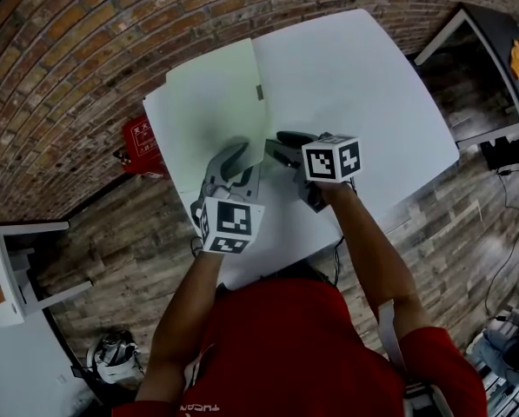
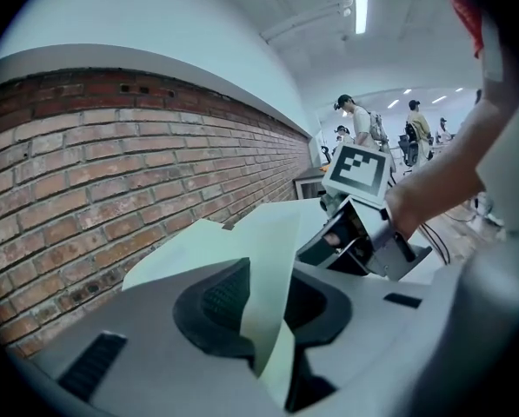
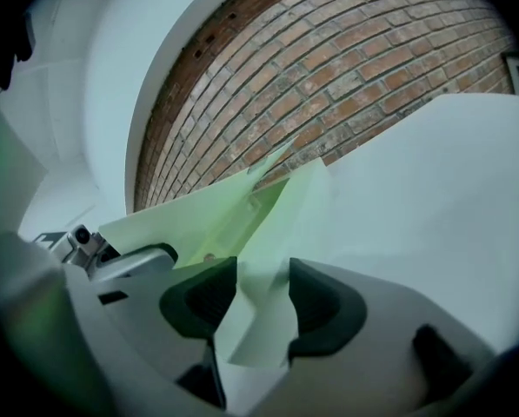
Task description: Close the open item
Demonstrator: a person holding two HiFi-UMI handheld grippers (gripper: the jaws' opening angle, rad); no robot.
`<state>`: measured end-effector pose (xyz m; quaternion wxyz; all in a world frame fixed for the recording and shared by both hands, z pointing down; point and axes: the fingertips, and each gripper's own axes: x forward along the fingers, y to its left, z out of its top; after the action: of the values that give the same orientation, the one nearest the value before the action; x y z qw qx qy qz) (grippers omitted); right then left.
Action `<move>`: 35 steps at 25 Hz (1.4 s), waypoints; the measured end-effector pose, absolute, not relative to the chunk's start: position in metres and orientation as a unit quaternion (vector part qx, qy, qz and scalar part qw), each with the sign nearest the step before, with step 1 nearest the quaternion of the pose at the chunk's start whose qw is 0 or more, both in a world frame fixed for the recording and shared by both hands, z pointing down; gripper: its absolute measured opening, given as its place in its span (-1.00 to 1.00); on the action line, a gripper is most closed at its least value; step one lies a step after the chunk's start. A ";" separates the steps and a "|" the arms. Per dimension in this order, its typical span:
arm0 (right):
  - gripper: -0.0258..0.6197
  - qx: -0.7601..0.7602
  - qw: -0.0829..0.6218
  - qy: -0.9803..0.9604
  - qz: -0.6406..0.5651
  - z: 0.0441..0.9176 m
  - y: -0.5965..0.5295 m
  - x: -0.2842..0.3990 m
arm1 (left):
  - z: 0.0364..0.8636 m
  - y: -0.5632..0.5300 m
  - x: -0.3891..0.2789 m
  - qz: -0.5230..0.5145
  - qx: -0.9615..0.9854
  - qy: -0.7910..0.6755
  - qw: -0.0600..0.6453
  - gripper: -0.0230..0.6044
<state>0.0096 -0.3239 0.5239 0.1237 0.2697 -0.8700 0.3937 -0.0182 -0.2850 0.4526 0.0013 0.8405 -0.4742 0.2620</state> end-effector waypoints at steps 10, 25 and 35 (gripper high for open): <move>-0.32 0.268 0.030 -0.824 0.498 0.521 -0.331 0.015 | 0.474 -0.288 -0.011 0.285 0.842 -0.457 0.018 -0.65; -0.32 0.356 0.023 -0.822 0.444 0.499 -0.365 0.050 | 0.489 -0.294 0.005 0.314 0.843 -0.436 0.028 -0.63; -0.32 0.361 0.091 -0.839 0.396 0.504 -0.393 0.045 | 0.500 -0.297 0.011 0.349 0.835 -0.424 0.043 -0.62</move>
<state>0.0452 -0.3928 0.5036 0.0908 0.3612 -0.8394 0.3958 0.0106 -0.2968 0.5003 0.0426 0.8345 -0.4241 0.3492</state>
